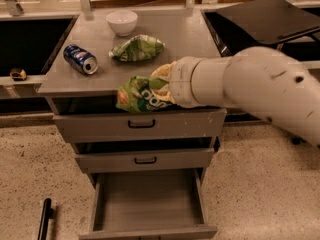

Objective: Place green rice chip bag into bottom drawer

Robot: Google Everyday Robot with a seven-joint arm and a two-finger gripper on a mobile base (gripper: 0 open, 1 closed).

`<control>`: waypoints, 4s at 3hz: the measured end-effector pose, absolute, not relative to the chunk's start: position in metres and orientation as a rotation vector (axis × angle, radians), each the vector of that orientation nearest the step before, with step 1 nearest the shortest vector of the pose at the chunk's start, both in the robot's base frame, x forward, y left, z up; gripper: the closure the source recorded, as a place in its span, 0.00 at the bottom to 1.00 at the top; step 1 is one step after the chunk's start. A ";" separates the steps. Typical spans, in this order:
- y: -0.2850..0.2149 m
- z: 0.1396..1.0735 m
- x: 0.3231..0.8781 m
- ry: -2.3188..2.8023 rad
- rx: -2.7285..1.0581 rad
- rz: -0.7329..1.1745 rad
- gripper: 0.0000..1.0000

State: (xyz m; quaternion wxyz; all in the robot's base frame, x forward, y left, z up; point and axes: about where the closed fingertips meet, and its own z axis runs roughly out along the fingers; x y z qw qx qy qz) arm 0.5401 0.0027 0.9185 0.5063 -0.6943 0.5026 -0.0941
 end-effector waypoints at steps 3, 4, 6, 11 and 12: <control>-0.012 0.871 0.534 1.417 -1.644 -0.199 1.00; -0.012 0.792 0.487 1.623 -1.667 0.077 1.00; -0.013 0.750 0.429 1.778 -1.622 0.376 1.00; -0.063 0.551 0.500 1.789 -1.247 0.372 1.00; -0.059 0.543 0.504 1.800 -1.288 0.388 1.00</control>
Offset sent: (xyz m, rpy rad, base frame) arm -0.0014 -0.0070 -0.0070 -0.0456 -0.0059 -0.0720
